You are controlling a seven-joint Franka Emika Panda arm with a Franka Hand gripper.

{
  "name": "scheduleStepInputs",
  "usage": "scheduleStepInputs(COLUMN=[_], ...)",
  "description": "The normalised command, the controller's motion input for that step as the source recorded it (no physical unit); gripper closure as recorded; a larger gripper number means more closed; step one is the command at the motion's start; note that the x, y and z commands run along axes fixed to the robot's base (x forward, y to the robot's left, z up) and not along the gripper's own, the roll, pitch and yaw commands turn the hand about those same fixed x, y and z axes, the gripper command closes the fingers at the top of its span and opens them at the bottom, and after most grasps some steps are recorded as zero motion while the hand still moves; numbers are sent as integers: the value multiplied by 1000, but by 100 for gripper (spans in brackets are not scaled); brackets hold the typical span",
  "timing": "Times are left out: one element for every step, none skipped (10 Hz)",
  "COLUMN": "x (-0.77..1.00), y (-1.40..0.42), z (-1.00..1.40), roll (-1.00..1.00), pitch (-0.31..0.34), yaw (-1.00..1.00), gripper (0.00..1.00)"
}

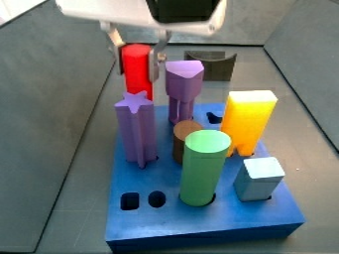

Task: Pick up the hexagon object. Move up. Place the hexagon object on the fixture. Regrasp the hexagon object. Move to above the board. Insert the hexagon object.
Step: Insert the hexagon object.

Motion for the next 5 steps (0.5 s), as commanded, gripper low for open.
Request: scheduleStepInputs(x=[134, 157, 89, 0, 0], y=[-57, -63, -57, 0, 0], z=[-674, -737, -589, 0, 0], roll=[0, 33, 0, 0, 0], pitch=[21, 57, 10, -13, 0], yaw=[-71, -97, -97, 0, 0], gripper=[100, 100, 100, 100, 100])
